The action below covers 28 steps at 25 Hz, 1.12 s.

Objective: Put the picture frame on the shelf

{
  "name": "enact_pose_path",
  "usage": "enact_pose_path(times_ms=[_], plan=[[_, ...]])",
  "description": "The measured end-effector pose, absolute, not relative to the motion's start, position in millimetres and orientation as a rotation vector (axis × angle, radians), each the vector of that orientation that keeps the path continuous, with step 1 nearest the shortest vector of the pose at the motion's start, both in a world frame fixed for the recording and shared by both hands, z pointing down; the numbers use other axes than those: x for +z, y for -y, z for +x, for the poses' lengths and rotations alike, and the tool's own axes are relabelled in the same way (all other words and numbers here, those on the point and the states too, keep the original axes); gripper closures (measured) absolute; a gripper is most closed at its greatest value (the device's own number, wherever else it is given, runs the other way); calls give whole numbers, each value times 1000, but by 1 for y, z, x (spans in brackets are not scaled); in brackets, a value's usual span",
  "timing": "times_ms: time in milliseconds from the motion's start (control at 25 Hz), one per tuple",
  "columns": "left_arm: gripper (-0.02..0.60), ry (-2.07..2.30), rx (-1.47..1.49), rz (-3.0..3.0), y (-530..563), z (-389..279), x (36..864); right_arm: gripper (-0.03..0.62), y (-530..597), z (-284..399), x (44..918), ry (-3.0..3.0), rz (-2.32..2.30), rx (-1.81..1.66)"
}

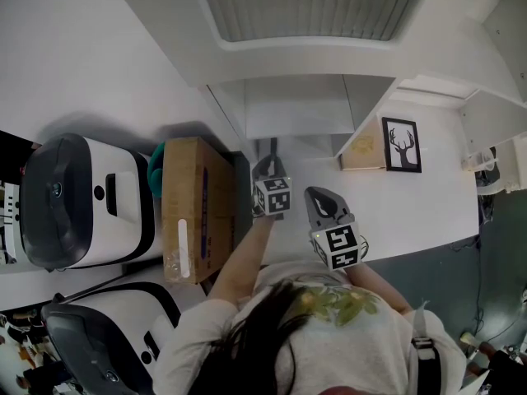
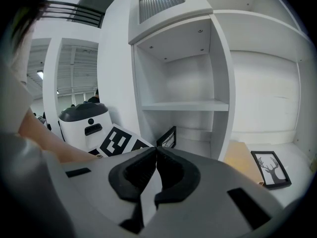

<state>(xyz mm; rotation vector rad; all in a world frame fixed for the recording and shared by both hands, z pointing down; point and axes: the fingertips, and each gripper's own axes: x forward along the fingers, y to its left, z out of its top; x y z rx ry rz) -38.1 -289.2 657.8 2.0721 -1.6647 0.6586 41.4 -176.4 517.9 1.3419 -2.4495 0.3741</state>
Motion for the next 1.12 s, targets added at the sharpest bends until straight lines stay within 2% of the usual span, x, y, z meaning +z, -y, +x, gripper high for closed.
enact_pose_path(times_ms=[1120], plan=[[511, 1559, 566, 2131, 275, -26, 644, 563, 180, 43, 522, 2444, 1354, 390]])
